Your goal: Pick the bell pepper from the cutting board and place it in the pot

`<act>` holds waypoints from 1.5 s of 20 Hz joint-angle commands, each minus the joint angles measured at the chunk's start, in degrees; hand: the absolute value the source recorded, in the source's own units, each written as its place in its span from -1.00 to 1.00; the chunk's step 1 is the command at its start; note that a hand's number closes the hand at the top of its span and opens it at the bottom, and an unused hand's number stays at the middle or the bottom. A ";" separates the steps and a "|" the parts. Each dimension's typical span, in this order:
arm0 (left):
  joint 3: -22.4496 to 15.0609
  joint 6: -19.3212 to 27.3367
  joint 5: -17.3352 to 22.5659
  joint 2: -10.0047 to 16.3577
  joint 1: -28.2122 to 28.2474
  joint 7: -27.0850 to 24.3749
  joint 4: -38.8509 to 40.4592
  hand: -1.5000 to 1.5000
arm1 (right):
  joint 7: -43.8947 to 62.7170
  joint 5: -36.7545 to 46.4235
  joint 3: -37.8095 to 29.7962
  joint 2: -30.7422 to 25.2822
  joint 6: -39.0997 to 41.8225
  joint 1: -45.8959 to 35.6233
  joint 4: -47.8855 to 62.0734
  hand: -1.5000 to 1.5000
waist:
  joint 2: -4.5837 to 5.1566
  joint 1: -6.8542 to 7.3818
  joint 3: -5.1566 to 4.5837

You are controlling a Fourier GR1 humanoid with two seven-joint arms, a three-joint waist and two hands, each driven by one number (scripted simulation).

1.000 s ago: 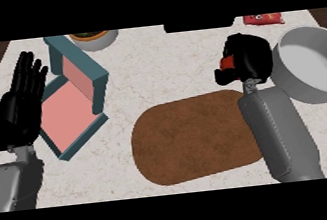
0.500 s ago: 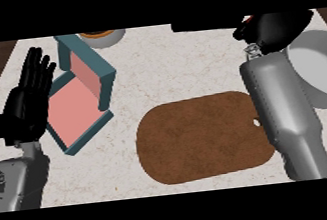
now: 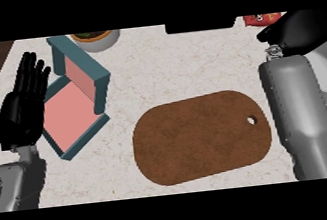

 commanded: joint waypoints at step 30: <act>1.29 -1.12 -1.03 0.26 -0.46 1.48 -0.41 0.00 | -29.66 -47.02 -18.31 -12.89 -12.86 24.33 3.12 -1.00 | 0.11 0.12 0.13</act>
